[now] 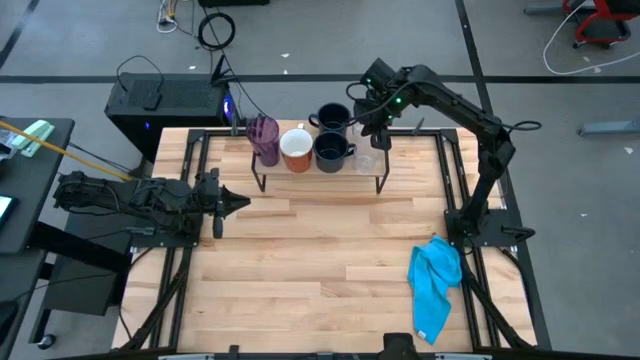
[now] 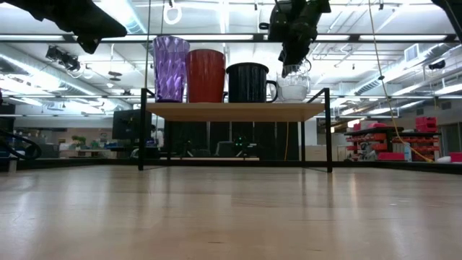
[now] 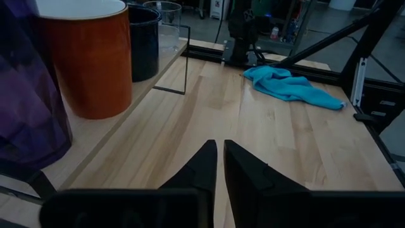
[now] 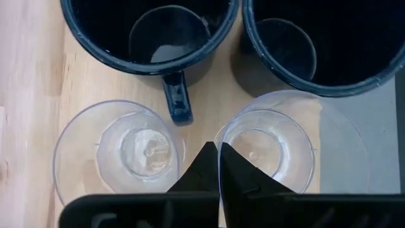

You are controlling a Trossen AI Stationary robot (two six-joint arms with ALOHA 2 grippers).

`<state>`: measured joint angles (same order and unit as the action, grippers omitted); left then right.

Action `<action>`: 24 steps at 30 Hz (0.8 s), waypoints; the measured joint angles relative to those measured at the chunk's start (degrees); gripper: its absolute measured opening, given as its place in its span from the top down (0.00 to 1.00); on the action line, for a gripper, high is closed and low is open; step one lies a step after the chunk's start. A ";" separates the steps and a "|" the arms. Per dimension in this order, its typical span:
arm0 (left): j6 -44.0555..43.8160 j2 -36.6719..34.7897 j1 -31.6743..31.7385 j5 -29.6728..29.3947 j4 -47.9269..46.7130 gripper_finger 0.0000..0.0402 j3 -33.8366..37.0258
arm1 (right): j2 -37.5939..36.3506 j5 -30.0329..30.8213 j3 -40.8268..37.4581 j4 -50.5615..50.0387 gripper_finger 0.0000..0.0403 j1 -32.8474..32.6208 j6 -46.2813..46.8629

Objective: Stack small to large cups/mugs on shelf
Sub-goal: Put the transparent mug on the shelf

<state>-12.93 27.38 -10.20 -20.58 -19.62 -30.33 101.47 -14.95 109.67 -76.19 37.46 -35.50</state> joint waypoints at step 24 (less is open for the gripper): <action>-1.46 0.00 -0.02 0.00 -0.52 0.90 0.00 | 0.00 -2.27 -0.02 0.07 1.00 1.48 1.04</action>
<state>-14.39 27.38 -10.22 -20.58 -20.13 -30.33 101.47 -17.22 109.65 -76.12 38.94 -34.46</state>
